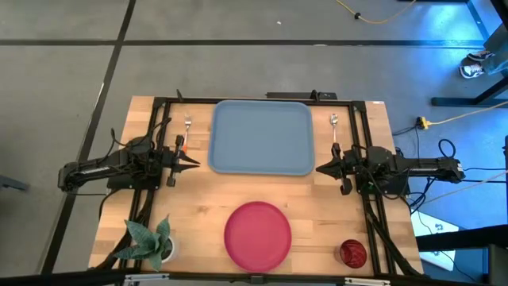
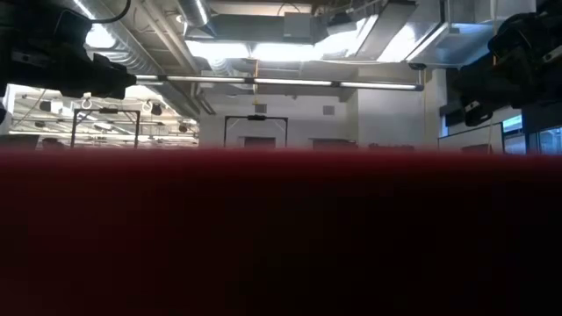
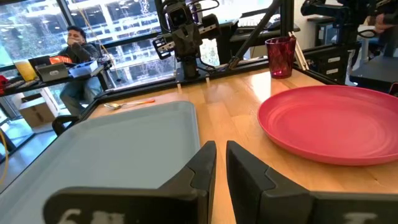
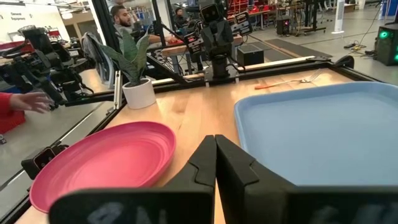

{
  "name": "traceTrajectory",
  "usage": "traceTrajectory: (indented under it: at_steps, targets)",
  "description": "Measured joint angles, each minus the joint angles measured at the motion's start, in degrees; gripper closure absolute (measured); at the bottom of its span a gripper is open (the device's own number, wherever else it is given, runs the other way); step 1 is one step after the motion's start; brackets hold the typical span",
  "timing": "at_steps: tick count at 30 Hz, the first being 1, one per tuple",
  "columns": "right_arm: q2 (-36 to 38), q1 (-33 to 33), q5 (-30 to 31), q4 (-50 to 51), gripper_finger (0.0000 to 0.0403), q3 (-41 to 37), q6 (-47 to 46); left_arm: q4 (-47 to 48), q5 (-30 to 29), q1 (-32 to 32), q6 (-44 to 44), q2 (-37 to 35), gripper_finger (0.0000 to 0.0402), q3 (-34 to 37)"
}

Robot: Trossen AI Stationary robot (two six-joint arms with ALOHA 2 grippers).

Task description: Pick and place plate/cup/fork/spoon on tray

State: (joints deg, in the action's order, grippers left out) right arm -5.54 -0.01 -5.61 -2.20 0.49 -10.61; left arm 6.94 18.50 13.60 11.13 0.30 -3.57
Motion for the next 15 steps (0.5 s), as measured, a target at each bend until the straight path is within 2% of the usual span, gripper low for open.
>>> traceTrajectory:
  at_steps: [4, 8, 11, 15]
  targets:
    - [0.0, 0.0, -0.1, 0.1, 0.0397, 1.6, 2.1, 0.0, 0.0, 0.0, 0.0, 0.0, 0.0372, 0.0]
    - [-0.2, 0.0, 0.7, 3.6, 0.0397, 8.3, 6.5, 0.0, 0.0, 0.0, 0.0, 0.0, 0.0372, 0.0]
    - [-1.7, 0.0, 2.5, 13.7, 0.0397, 16.4, 6.4, 0.0, 0.0, 0.0, 0.0, 0.0, 0.0372, 0.0]
    - [-8.0, 0.0, 5.2, 30.5, 0.0397, 30.2, 3.7, -0.3, 0.0, 0.0, -0.3, 0.0, 0.0372, 0.0]
